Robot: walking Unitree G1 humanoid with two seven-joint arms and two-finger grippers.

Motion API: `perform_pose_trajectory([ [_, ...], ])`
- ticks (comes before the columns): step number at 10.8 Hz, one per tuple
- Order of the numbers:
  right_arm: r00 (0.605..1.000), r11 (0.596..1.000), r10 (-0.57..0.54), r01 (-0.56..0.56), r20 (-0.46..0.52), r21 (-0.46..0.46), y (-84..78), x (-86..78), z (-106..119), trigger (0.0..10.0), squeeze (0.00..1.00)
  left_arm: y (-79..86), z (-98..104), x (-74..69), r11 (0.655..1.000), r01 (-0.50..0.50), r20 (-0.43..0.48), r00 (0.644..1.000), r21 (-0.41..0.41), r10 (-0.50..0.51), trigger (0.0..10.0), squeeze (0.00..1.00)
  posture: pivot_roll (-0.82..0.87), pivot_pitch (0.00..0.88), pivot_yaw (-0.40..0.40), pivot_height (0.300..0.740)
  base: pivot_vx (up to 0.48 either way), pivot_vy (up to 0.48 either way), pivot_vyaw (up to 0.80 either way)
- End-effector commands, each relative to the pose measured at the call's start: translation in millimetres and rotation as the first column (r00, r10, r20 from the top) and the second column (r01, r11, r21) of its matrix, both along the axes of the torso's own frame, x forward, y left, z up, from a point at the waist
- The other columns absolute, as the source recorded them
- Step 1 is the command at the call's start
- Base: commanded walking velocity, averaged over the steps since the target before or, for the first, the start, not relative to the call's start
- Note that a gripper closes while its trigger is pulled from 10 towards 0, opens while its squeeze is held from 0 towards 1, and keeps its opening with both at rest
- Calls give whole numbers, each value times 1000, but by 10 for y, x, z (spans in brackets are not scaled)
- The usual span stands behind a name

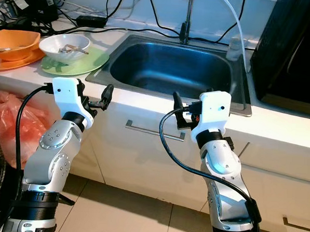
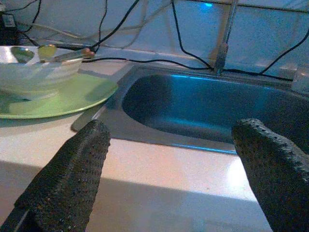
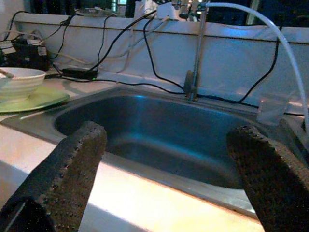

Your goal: Kitchen organization

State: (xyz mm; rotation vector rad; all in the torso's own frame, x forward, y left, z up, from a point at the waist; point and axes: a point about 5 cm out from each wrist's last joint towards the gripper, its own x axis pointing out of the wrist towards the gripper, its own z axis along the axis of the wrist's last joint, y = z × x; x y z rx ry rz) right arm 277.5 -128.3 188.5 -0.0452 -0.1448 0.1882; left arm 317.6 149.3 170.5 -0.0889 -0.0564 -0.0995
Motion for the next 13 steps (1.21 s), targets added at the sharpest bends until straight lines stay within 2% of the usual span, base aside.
perform_pose_trajectory([
  [1,999,1000,6,-6,35,-1,-1,-13,58,10000,0,-39,56,38,1000,23,15,1000,-12,-23,10000,0,-5,12,20,740,360,0,0],
  [5,998,1000,2,-1,60,-4,-3,-12,105,10000,0,-46,92,54,999,30,27,999,-18,-30,10000,0,-6,13,22,740,349,0,0],
  [13,999,1000,12,-11,51,-20,1,-34,67,10000,0,-70,68,43,999,32,18,999,-25,-31,10000,0,-12,16,20,740,455,0,0],
])
